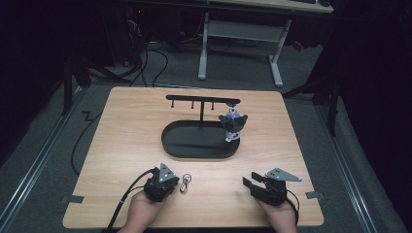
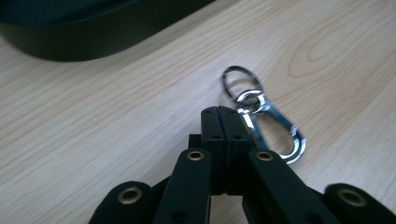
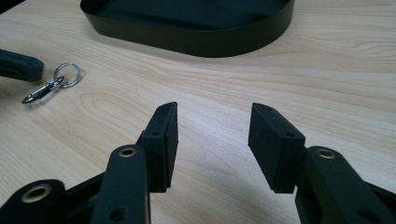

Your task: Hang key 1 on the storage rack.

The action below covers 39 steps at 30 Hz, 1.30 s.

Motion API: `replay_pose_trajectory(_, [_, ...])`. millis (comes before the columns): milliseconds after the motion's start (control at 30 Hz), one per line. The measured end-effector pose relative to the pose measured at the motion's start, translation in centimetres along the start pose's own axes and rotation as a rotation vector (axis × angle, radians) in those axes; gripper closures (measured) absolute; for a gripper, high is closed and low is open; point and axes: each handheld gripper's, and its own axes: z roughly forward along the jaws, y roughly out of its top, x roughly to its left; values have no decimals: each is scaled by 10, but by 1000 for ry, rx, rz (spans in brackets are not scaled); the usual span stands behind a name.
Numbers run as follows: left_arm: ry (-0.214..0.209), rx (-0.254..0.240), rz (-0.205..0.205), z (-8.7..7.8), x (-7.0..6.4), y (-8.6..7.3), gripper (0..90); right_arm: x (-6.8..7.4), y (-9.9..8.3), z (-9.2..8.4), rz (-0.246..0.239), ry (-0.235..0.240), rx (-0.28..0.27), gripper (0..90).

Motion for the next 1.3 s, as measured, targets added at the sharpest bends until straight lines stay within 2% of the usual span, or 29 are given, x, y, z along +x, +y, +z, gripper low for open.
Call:
replay_pose_trajectory(100, [-16,6,7,5,-7,3,900,0,-1,0,4,9,5,529])
replay_pose_trajectory(267, [-72,18,30,16,-27,14,900,1,-1,2,-1,32,18,527])
replay_pose_trajectory(467, [-143,18,72,36,-62,34,900,7,-1,6,-20,61,43,520])
replay_pose_trajectory(500, [-175,17,79,43,-74,41,900,7,-1,6,-21,61,45,520])
replay_pose_trajectory(533, [-175,17,79,43,-74,41,897,7,-1,6,-21,61,45,520])
replay_pose_trajectory(633, [-215,16,114,51,-93,48,887,6,-1,5,-8,61,50,519])
replay_pose_trajectory(700, [-246,22,127,52,-102,50,883,4,-2,3,-1,61,49,518])
replay_pose_trajectory(900, [-305,25,131,49,-116,46,883,2,-3,1,7,54,49,519])
replay_pose_trajectory(1000, [-317,23,134,53,-124,49,883,1,-3,1,9,51,47,518])
replay_pose_trajectory(1167, [-309,1,141,67,-134,62,884,0,-3,0,17,42,42,515])
replay_pose_trajectory(1233, [-300,-3,139,69,-134,63,876,-1,-4,-1,25,43,44,515])
replay_pose_trajectory(1300, [-284,-20,131,63,-125,59,856,-1,-5,-1,31,59,50,516])
